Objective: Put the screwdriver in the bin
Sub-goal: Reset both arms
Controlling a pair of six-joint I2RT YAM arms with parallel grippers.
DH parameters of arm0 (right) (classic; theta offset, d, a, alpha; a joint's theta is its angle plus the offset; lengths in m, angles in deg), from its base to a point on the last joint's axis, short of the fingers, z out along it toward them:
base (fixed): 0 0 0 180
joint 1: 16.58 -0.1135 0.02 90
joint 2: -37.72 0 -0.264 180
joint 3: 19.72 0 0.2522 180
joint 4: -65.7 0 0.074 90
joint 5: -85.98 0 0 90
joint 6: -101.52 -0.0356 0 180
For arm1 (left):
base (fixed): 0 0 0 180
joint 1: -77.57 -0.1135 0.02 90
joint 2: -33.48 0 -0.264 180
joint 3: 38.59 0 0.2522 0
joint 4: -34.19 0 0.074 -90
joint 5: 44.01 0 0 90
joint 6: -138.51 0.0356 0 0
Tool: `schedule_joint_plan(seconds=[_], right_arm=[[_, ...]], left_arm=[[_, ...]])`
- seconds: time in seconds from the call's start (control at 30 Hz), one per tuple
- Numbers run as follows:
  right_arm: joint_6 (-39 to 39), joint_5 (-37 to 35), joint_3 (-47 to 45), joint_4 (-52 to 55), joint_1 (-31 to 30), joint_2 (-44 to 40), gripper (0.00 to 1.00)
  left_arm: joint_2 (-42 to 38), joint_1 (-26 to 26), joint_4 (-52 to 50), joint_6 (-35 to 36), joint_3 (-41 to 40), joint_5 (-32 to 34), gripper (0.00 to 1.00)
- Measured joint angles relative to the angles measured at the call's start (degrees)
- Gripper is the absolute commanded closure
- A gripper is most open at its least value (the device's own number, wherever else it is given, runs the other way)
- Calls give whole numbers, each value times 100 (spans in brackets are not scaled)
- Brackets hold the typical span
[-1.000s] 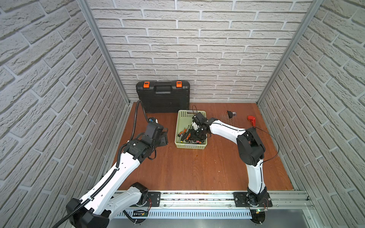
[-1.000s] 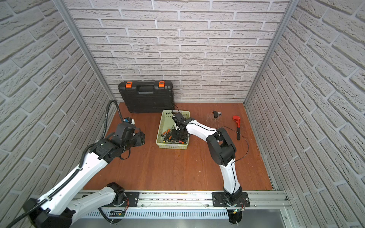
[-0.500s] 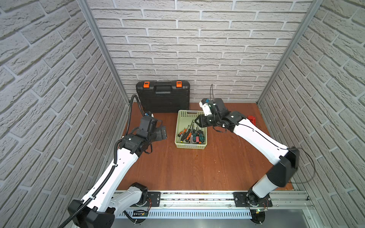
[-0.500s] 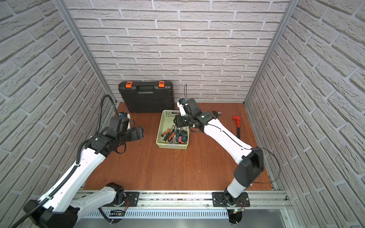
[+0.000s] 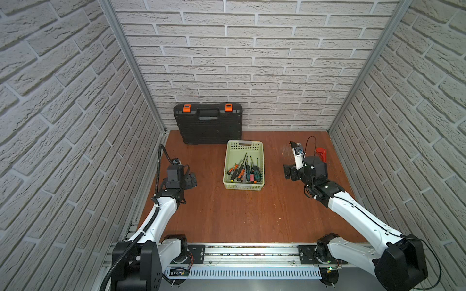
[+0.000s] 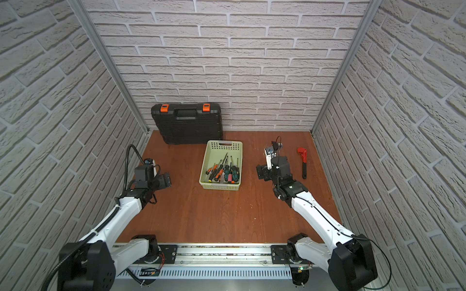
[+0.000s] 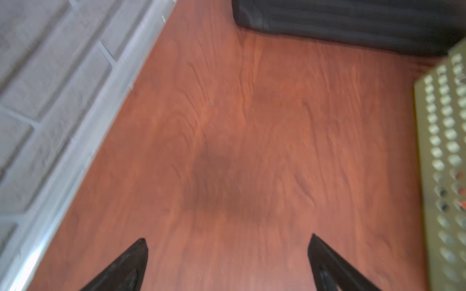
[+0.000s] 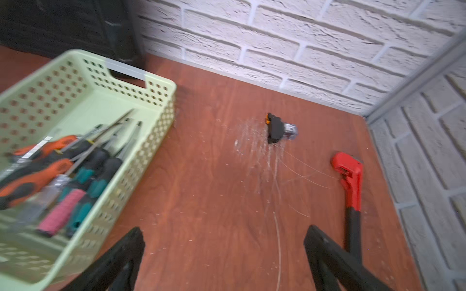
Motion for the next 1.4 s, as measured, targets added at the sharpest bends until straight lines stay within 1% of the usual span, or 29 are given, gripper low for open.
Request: schedule_joint_plan(seconds=[0.07,0.23,0.43,0.5,0.6,0.7,0.77,0.97,1.4], right_arm=[[46,-116,-297,-533,205,59,0],[57,-79,-1213,-1873,702,317,0],[-94,317,-1703,-2879,1062,1051,0],[-164,415,-1897,-3442,1152,1235,0],[-229,474,-2304,-4336,1198,1576,0],[-256,555,-2505,-5047,1200,2107,0],[-260,616,-2470,-5084,1200,2260,0],[-271,723,-2048,-4962,1215,2162,0],[-271,789,-2037,-4955,1215,2138,0]], left_arm=[[238,-127,595,153,-136,59,2],[905,-269,1976,485,-564,76,2],[1729,-273,3397,675,-785,-59,2],[1967,-273,3860,693,-811,-105,2],[2533,-273,4715,730,-863,-114,2],[2747,-273,5016,732,-1023,-101,2],[2763,-271,5097,734,-1047,-81,2],[2765,-256,5449,743,-1047,0,2],[2765,-256,5582,748,-1047,22,2]])
